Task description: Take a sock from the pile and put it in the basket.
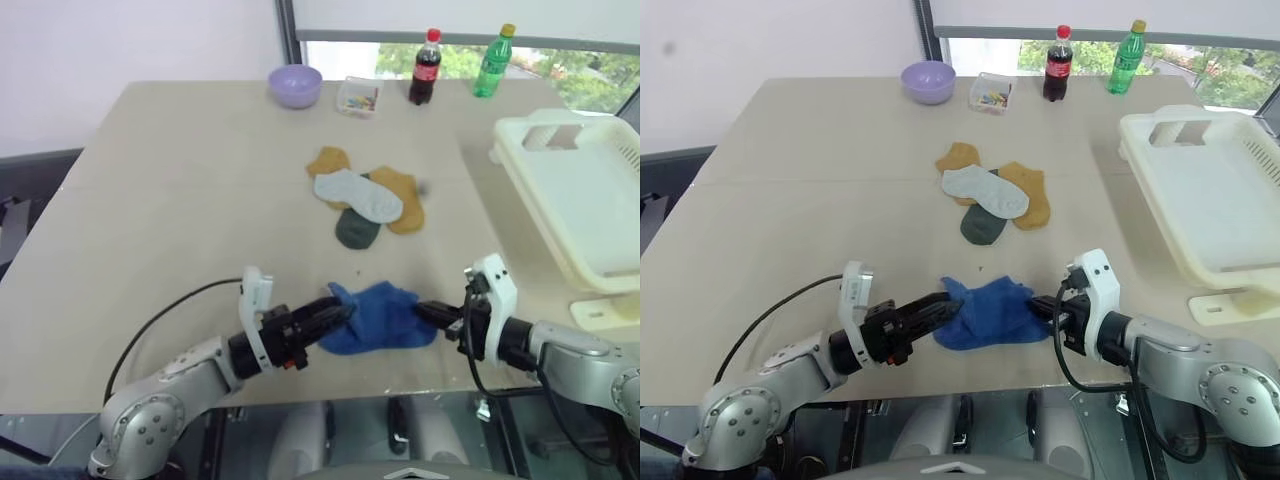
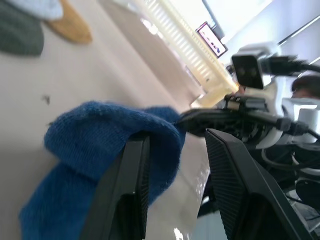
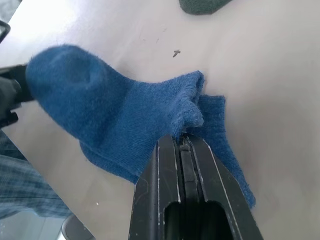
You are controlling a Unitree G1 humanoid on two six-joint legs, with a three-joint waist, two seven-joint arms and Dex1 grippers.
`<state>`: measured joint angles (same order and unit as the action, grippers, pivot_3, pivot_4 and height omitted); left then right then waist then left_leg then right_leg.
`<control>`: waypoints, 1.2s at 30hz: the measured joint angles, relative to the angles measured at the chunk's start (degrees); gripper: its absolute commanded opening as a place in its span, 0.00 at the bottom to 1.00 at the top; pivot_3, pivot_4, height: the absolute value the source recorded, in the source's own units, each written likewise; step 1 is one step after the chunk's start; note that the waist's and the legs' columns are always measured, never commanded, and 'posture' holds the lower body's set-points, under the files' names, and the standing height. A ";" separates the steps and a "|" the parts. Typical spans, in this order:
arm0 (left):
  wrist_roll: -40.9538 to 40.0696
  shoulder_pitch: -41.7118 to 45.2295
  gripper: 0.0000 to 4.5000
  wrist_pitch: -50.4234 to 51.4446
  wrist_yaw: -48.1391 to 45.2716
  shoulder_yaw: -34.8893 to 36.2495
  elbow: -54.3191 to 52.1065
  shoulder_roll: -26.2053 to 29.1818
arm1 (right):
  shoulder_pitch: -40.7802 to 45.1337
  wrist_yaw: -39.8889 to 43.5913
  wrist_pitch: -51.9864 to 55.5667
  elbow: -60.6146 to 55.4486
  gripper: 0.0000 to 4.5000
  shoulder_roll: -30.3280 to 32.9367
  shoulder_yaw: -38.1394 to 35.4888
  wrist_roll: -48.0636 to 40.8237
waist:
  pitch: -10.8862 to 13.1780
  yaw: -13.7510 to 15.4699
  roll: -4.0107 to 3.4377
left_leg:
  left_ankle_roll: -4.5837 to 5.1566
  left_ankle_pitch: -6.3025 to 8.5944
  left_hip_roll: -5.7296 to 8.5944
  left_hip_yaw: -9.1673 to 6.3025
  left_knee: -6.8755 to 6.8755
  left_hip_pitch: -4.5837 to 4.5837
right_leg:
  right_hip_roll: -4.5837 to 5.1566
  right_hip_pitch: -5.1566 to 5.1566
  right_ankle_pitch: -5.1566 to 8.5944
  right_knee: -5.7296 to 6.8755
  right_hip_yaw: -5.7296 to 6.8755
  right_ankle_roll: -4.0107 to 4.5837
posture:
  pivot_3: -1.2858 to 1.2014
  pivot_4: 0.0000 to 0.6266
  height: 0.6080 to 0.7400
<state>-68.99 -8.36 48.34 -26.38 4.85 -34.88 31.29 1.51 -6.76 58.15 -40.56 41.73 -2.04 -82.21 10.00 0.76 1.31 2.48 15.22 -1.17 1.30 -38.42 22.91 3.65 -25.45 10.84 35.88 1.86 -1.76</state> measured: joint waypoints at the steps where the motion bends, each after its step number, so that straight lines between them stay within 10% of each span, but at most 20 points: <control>1: -1.09 -0.09 0.41 0.81 0.61 0.05 0.16 0.40 | 0.00 0.01 -0.02 0.00 0.00 0.02 0.02 0.00 | 0.00 -0.01 0.00 | 0.00 0.00 0.00 0.00 0.00 0.00 | 0.00 0.00 0.00 0.00 -0.01 0.00 | 0.52 0.24 0.97; 17: -8.94 -1.97 0.41 6.35 -2.97 6.37 5.92 9.74 | 0.01 0.23 -0.29 0.03 0.00 -0.01 1.29 0.77 | -0.01 0.00 0.01 | 0.00 0.00 0.02 0.04 0.00 -0.03 | -0.02 0.00 0.00 0.02 -0.13 0.01 | 0.52 0.24 0.97; 36: -2.28 1.75 0.41 7.62 -1.63 5.70 13.37 2.87 | 0.01 0.37 -0.90 0.04 0.00 -0.47 1.68 2.29 | -0.03 0.01 0.03 | 0.00 0.00 0.04 0.04 -0.02 -0.03 | -0.02 0.00 -0.02 0.04 -0.15 0.03 | 0.52 0.24 0.97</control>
<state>-71.26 -6.62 55.96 -28.01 10.56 -21.51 34.17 1.52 -6.39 57.24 -40.52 41.26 -0.36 -79.92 9.97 0.77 1.34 2.48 15.21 -1.13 1.34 -38.44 22.88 3.63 -25.45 10.82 35.93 1.70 -1.72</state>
